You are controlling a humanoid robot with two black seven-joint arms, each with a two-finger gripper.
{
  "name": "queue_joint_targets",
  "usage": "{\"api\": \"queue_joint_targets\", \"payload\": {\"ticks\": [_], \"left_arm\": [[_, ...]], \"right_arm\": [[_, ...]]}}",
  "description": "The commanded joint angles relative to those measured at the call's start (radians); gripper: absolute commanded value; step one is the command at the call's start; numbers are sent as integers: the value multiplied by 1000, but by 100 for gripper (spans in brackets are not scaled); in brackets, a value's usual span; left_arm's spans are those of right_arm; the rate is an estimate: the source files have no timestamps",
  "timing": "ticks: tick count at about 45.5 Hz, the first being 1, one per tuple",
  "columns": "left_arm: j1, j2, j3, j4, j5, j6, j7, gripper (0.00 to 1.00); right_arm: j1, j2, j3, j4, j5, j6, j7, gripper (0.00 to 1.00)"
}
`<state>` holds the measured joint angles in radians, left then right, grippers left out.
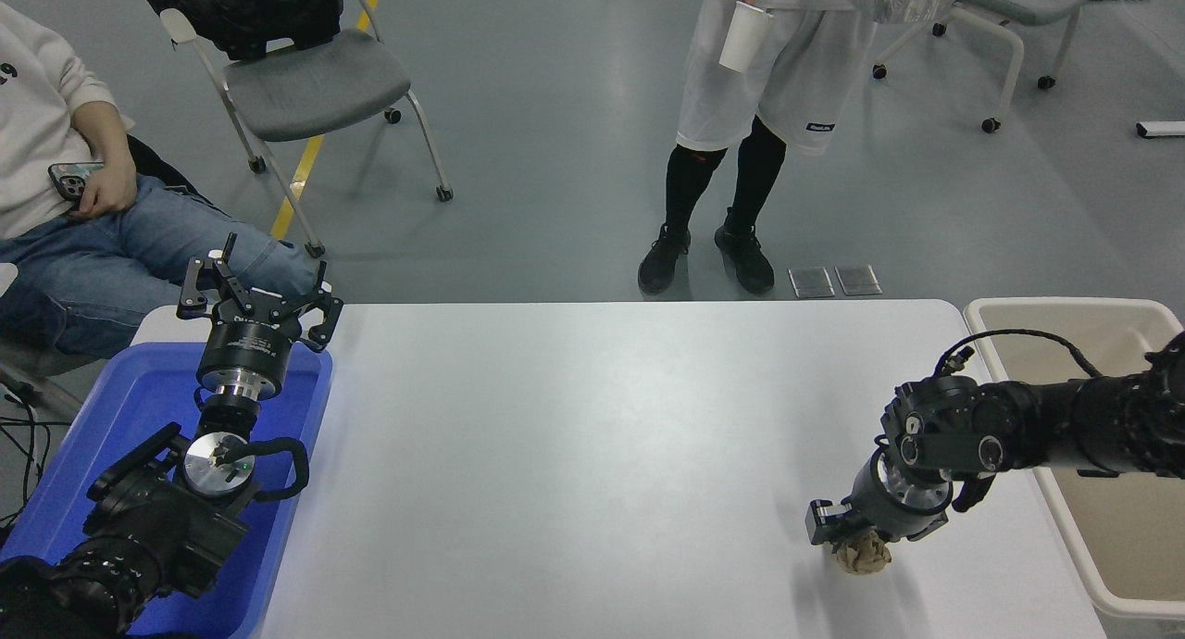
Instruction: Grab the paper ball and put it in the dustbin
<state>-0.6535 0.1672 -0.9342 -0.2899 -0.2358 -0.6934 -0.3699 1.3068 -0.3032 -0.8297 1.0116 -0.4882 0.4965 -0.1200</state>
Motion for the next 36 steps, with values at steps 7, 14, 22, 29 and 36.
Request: {"api": "queue_joint_targets", "payload": {"ticks": [7, 14, 22, 29, 36], "left_arm": [[0, 0, 0, 0, 1, 0, 0, 99], [0, 0, 0, 0, 1, 0, 0, 99], [0, 0, 0, 0, 1, 0, 0, 99], [0, 0, 0, 0, 1, 0, 0, 99], [0, 0, 0, 0, 1, 0, 0, 99]], "right_arm": [[224, -85, -74, 108, 7, 99, 0, 0], [336, -129, -85, 125, 8, 206, 0, 0], [474, -189, -88, 148, 5, 289, -1, 0], [586, -221, -112, 154, 5, 289, 0, 0], [683, -247, -123, 154, 5, 289, 0, 0]]}}
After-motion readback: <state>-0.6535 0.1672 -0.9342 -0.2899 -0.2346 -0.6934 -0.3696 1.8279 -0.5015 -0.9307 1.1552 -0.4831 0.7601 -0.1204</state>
